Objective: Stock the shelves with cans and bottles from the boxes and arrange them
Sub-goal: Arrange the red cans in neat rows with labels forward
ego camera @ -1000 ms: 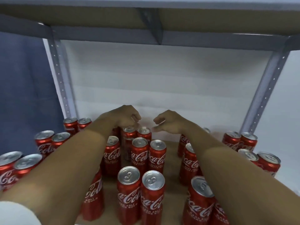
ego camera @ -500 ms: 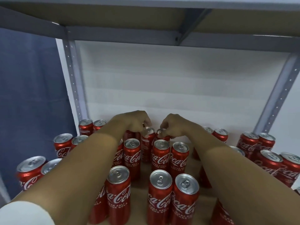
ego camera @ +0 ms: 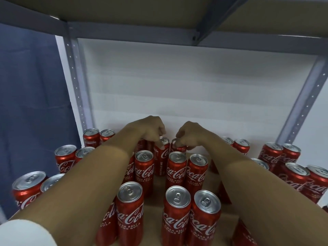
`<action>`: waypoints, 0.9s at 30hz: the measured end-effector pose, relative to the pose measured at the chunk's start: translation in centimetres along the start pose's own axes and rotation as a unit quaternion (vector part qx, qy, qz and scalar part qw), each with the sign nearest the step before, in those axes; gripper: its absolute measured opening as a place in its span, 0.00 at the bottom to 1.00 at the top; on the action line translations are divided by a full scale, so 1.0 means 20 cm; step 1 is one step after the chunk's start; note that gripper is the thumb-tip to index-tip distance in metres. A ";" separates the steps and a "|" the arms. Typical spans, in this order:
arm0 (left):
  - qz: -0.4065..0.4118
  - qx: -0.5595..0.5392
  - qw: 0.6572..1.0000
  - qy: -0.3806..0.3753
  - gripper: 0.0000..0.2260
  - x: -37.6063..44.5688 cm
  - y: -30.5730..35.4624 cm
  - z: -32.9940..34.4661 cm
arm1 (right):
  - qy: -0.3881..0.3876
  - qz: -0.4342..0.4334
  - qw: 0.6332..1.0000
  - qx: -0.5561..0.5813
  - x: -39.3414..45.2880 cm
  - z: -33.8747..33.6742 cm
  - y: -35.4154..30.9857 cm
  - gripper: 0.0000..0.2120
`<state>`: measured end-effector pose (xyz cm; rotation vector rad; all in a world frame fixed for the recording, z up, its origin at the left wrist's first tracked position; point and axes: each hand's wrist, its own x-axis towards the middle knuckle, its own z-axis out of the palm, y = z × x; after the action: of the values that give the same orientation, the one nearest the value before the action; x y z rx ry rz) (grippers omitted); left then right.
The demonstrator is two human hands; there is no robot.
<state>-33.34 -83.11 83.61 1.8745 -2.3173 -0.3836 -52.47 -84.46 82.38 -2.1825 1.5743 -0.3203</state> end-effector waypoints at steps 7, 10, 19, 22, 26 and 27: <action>-0.029 -0.014 0.999 0.006 0.17 0.00 0.00 -0.01 | 0.010 0.041 0.999 -0.010 0.02 -0.01 -0.02 0.22; -0.013 -0.025 1.000 0.003 0.19 -0.02 -0.01 -0.01 | -0.021 0.003 1.000 -0.008 0.02 -0.02 -0.01 0.20; -0.027 -0.030 0.999 0.024 0.22 0.02 -0.01 0.04 | -0.004 0.000 1.000 0.001 0.05 -0.01 0.02 0.19; -0.012 -0.063 0.998 -0.007 0.28 0.02 -0.02 0.03 | -0.012 -0.035 0.999 -0.023 0.05 -0.03 0.04 0.18; -0.004 -0.085 0.996 -0.014 0.33 0.04 -0.01 0.05 | -0.014 -0.035 0.999 -0.016 0.04 -0.04 0.08 0.31; -0.003 -0.078 0.997 -0.007 0.35 0.04 0.00 0.06 | -0.020 -0.030 0.999 -0.010 0.04 -0.04 0.09 0.32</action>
<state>-33.89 -83.80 82.40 1.8114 -2.2188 -0.5630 -54.07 -85.93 82.23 -2.2413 1.4999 -0.2792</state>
